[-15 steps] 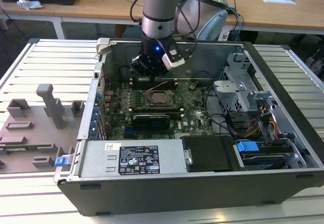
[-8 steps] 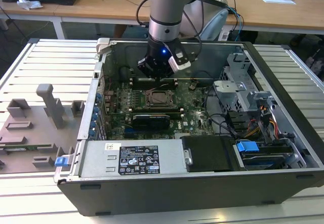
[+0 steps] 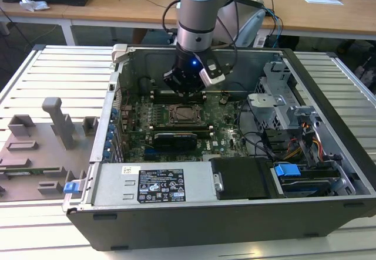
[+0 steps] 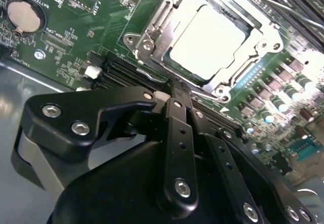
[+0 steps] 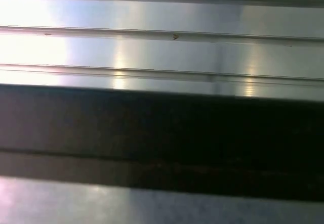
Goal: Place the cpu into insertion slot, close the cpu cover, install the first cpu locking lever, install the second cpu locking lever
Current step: 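Install the first cpu locking lever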
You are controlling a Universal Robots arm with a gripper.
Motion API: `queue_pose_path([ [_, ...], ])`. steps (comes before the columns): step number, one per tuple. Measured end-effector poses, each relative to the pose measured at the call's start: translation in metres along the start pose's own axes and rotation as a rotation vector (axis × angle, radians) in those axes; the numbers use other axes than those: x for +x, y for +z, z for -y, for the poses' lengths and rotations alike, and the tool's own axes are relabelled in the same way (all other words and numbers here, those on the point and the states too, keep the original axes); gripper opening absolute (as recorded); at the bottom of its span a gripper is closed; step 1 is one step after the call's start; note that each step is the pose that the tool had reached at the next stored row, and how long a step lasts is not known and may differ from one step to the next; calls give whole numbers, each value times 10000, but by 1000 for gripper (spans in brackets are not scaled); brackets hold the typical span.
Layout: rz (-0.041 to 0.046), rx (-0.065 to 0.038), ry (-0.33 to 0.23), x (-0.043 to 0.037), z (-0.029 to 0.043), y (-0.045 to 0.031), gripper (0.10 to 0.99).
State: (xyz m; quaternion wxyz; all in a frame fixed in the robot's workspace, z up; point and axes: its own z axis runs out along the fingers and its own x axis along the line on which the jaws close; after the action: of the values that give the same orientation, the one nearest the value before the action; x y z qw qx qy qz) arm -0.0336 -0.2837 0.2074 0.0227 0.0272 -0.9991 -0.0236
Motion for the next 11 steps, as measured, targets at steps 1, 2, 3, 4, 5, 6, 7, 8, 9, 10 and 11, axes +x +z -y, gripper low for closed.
queue_pose_path([
  [1, -3, -1, 0, -11, 1, 10, 106],
  [2, -3, -1, 1, -18, 3, 16, 106],
  [3, -4, -1, 0, -25, 6, 20, 106],
  [4, -5, -1, 0, -29, 10, 23, 106],
  [5, -5, -1, 0, -35, 17, 25, 106],
  [6, -5, -1, 0, -40, 22, 28, 106],
  [7, -7, 0, 1, -46, 27, 31, 106],
  [8, -9, 5, 1, -52, 32, 35, 106],
  [9, -11, 6, 1, -64, 35, 43, 106],
  [10, -9, 1, 1, -79, 35, 53, 106],
  [11, -11, -2, 1, -92, 36, 59, 106],
])
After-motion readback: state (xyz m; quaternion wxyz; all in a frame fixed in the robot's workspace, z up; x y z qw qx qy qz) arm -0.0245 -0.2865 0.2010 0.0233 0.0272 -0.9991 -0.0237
